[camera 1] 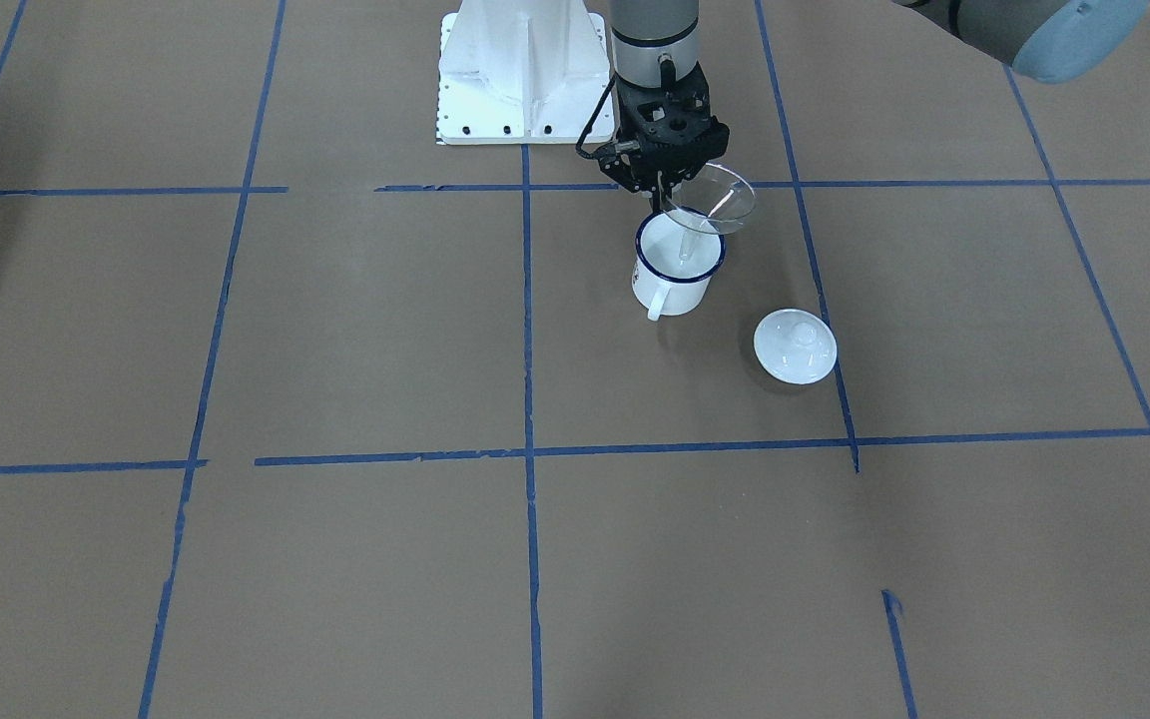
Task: Place funnel on cup
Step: 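Carry the glass funnel with the left gripper over the open mug, then lower the funnel into the mug mouth and open the left gripper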
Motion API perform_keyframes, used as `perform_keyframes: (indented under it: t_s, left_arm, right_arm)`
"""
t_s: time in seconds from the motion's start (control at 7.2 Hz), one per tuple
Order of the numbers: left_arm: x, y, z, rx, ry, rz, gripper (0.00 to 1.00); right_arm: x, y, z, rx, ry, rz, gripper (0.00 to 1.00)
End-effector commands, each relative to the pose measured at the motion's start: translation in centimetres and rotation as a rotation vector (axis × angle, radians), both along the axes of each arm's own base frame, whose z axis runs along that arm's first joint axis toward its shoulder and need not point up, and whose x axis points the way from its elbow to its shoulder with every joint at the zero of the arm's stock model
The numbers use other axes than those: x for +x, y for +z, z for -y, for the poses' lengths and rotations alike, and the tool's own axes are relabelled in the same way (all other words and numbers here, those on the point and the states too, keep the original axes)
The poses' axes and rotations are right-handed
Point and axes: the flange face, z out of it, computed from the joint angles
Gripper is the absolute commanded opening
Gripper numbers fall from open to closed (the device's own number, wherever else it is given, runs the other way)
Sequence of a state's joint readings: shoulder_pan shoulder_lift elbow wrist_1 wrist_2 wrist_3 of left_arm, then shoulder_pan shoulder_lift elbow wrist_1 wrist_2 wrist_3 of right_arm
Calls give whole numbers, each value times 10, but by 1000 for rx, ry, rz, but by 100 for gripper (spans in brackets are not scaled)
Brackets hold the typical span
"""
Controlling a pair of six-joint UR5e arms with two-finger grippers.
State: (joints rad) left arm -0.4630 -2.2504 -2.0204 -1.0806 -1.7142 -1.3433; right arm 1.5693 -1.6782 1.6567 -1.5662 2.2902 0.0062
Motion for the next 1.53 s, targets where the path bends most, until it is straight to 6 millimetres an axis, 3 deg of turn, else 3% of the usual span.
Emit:
perform_keyframes:
  t_s: [0.0, 0.14, 0.28, 0.83, 0.97, 1.25, 1.39]
  left_arm:
    - [12, 10, -2, 19, -2, 15, 15]
    - [19, 14, -3, 16, 4, 27, 69]
    - [23, 13, -10, 14, 8, 26, 100]
    - [18, 1, -13, 42, 0, 5, 100]
    - [0, -11, -18, 61, -6, -38, 100]
    - [-18, -28, -4, 115, -36, -158, 100]
    - [-37, -31, 18, 137, -81, -207, 100]
  right_arm:
    - [0, 0, 0, 0, 0, 0, 100]
    - [0, 0, 0, 0, 0, 0, 100]
    - [0, 0, 0, 0, 0, 0, 100]
    - [0, 0, 0, 0, 0, 0, 100]
    - [0, 0, 0, 0, 0, 0, 100]
    - [0, 0, 0, 0, 0, 0, 100]
    - [0, 0, 0, 0, 0, 0, 100]
